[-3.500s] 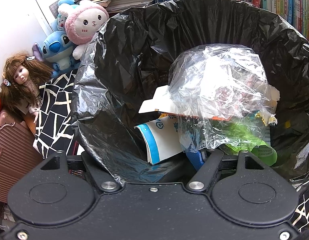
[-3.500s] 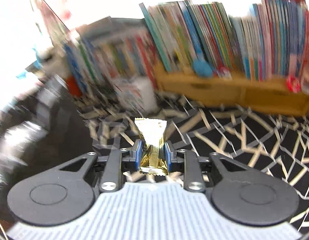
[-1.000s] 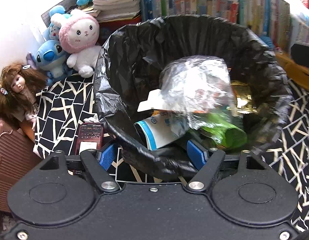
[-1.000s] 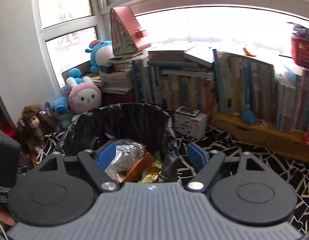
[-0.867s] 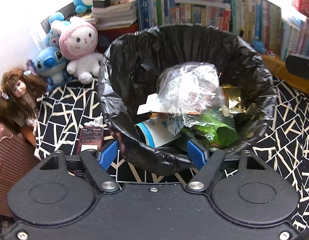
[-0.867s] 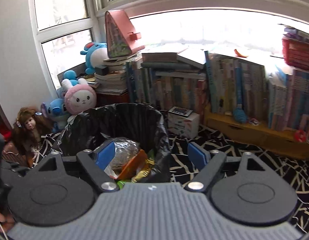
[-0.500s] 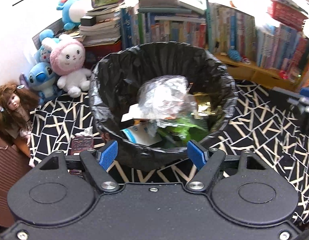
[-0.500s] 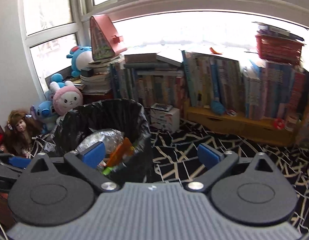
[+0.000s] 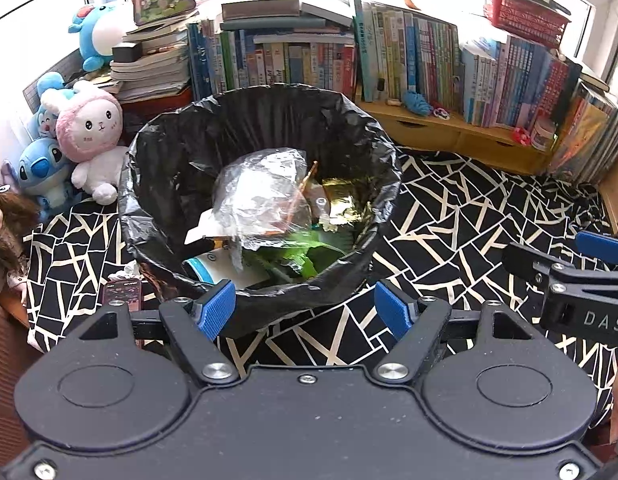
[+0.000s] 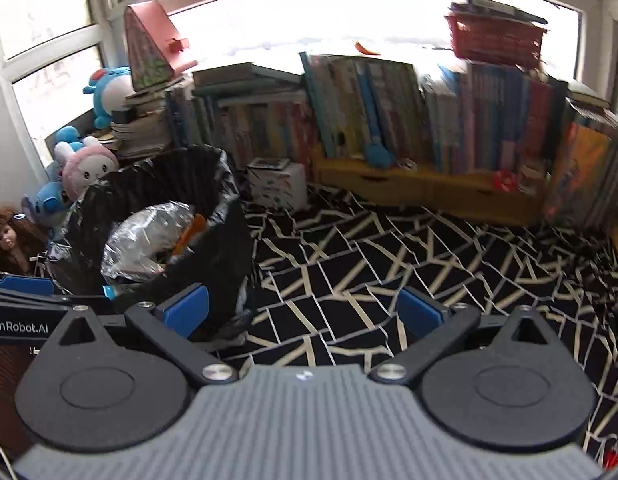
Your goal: Collect trash
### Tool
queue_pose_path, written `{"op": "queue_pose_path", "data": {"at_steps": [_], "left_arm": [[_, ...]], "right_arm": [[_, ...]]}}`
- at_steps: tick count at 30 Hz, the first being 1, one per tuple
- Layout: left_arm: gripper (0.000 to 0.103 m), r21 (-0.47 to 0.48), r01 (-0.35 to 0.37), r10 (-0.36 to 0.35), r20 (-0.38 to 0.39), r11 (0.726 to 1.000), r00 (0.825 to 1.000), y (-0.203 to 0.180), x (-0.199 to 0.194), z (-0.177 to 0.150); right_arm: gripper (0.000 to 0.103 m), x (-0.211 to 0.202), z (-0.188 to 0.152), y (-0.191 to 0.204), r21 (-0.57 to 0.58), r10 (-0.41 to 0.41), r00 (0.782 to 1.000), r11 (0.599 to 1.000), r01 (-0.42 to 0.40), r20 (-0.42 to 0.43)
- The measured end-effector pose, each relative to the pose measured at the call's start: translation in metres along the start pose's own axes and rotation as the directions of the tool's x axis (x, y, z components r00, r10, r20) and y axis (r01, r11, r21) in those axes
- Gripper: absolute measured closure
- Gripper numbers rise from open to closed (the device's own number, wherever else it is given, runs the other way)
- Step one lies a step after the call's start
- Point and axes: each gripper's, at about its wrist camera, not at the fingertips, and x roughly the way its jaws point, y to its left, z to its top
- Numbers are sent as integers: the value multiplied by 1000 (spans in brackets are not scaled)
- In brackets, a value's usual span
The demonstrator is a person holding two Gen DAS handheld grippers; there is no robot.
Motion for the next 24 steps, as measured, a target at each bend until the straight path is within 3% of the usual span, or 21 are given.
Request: {"op": "queue_pose_path", "data": {"at_steps": [9,16,24], "left_arm": [[22,18,12,-12,-20,1000,1000,-10,6,-5],[22,12,31,-31,-24,999,999,-10,9,-7],[18,0,30,-30,-30,1000,999,-9,16,-7]], "right_arm": [[0,-2,-14,-6,11,-37,999,999,38,-40],[0,-1,-20,-8,11,-62,998,998,62,-22],[0,9,-24,-8,9,-31,997,999,32,-76]]}}
